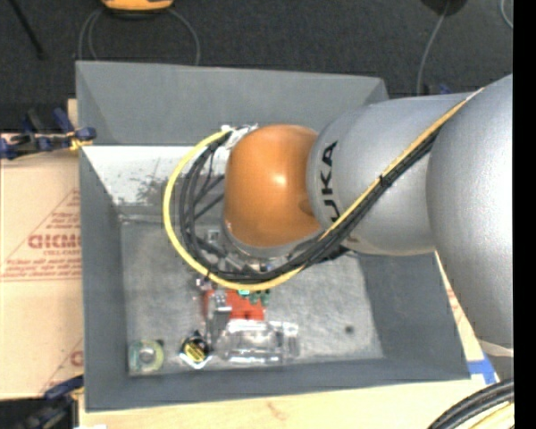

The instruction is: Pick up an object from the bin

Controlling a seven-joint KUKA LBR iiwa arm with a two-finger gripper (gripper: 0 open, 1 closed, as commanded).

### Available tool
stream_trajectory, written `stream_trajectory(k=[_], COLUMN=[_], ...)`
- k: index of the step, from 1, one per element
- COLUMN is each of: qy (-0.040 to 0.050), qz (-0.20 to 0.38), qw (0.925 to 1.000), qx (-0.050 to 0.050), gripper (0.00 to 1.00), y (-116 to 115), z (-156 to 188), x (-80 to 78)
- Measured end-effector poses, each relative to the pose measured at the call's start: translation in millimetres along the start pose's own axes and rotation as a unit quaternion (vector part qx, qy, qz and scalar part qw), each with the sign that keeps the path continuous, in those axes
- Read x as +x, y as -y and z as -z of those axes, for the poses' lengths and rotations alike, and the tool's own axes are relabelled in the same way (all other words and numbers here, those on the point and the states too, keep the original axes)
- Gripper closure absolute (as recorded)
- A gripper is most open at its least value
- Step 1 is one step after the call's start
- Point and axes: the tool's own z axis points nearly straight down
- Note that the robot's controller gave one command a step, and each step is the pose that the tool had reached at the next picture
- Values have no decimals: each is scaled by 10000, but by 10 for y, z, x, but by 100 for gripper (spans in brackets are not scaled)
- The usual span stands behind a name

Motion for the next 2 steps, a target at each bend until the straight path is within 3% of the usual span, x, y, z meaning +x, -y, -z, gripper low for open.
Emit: stream_trajectory(k=[1,2], qy=[80,60], qz=[443,417], qw=[9990,9991], qx=[-20,-9], gripper=[0,100], y=[454,479], z=[-621,-666], x=[-166,-154])
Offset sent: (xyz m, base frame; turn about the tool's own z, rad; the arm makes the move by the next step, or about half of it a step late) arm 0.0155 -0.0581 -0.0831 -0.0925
